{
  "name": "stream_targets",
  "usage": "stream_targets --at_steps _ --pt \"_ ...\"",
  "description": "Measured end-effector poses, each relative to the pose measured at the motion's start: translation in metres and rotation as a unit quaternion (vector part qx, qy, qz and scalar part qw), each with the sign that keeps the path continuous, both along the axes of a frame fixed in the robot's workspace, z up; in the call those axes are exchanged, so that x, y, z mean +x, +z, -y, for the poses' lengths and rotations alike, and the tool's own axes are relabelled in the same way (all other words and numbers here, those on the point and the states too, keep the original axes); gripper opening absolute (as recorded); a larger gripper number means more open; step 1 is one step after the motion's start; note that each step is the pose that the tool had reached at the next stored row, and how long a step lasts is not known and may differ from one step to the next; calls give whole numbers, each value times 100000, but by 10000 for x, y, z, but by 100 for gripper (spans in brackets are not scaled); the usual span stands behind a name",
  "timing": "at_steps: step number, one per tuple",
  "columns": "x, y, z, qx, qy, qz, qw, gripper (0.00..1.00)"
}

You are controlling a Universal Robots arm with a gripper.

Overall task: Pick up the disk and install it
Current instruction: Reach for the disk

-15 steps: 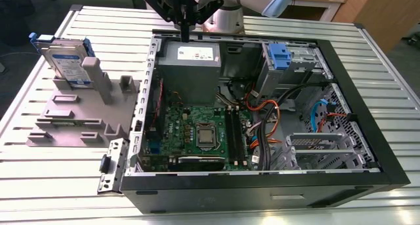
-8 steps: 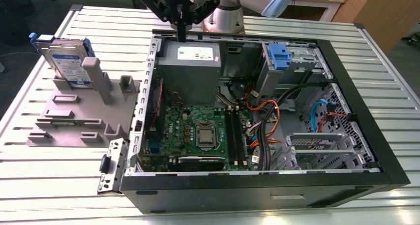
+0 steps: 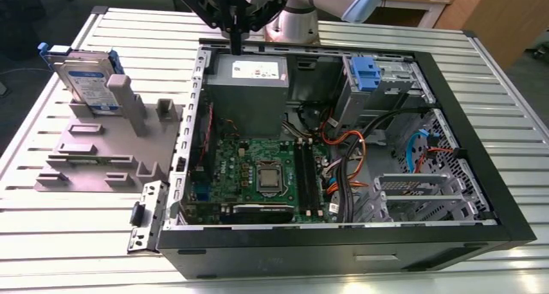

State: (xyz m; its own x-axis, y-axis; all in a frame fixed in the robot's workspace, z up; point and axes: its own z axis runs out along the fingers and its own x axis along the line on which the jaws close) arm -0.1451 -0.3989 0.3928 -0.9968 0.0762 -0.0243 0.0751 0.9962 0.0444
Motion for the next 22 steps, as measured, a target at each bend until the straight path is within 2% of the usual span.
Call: stream_targets --at_steps 1,6,7,8,21,22 --pt "-26 0 0 -1 -2 1 100000 11" --pt "-36 0 0 -1 -1 0 100000 11" --pt "-68 0 0 -2 -1 -6 100000 11" --pt "-68 -14 0 1 -3 -82 100000 11" --pt "-96 -17 0 2 2 -83 100000 11" --pt "-123 -40 0 3 -1 -239 100000 11"
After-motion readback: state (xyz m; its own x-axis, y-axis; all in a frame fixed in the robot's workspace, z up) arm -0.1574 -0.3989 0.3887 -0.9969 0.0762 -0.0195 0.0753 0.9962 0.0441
